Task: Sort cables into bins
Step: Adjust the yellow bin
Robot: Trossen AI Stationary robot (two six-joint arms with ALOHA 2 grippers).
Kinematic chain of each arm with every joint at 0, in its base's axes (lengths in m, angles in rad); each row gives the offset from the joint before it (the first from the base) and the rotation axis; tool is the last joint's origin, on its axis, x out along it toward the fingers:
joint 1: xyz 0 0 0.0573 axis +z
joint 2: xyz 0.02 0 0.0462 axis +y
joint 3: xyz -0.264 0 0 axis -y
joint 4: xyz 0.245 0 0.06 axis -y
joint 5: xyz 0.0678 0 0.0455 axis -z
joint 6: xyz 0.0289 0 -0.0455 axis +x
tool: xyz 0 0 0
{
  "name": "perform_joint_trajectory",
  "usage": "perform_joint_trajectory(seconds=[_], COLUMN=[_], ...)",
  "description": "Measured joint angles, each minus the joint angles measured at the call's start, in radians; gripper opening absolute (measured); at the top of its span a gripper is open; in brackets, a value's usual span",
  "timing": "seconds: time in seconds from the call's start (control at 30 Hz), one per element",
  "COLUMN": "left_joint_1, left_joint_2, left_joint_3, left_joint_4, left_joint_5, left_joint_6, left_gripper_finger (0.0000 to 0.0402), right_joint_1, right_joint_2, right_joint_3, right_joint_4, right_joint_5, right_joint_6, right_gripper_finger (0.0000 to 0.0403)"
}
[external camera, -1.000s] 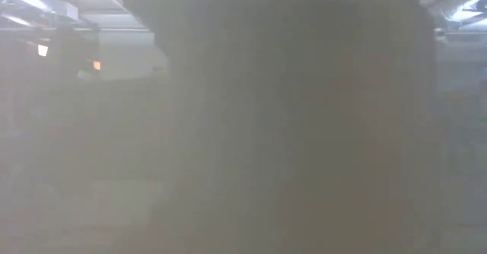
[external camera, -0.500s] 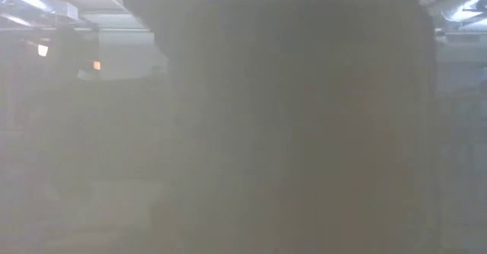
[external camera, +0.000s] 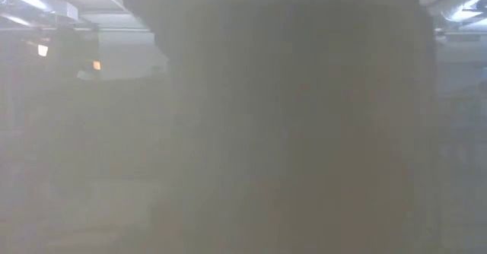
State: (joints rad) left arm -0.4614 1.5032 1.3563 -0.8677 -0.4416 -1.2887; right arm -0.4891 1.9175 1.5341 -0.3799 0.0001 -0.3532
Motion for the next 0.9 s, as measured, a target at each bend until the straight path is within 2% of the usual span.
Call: perform_joint_trajectory(seconds=[0.2, 0.4, 0.5, 0.6, 0.7, 0.8, 0.9], left_joint_1=[0.000, 0.014, 0.056, 0.154, 0.287, 0.422, 0.577], left_joint_2=[0.000, 0.000, 0.000, 0.000, 0.000, 0.000, 0.000], left_joint_3=[0.000, 0.000, 0.001, 0.001, 0.001, 0.001, 0.001], left_joint_4=[-0.002, -0.006, -0.069, -0.189, -0.241, -0.221, -0.186], left_joint_5=[0.000, 0.003, 0.009, 0.067, 0.142, 0.162, 0.202], left_joint_6=[0.031, 0.098, 0.136, 0.219, 0.401, 0.599, 0.748], left_gripper_finger=[0.0209, 0.0209, 0.0209, 0.0202, 0.0184, 0.0161, 0.0137], right_joint_1=[0.040, 0.112, 0.177, 0.263, 0.359, 0.450, 0.517], right_joint_2=[-0.091, -0.264, -0.333, -0.386, -0.426, -0.447, -0.473], right_joint_3=[-0.002, 0.000, 0.000, 0.000, 0.000, 0.000, -0.002], right_joint_4=[-0.057, -0.115, -0.168, -0.268, -0.363, -0.415, -0.465], right_joint_5=[0.002, -0.001, -0.005, -0.006, 0.004, 0.074, 0.187], right_joint_6=[0.019, 0.170, 0.252, 0.318, 0.371, 0.417, 0.453], right_gripper_finger=[0.0132, 0.0132, 0.0132, 0.0132, 0.0132, 0.0132, 0.0132])
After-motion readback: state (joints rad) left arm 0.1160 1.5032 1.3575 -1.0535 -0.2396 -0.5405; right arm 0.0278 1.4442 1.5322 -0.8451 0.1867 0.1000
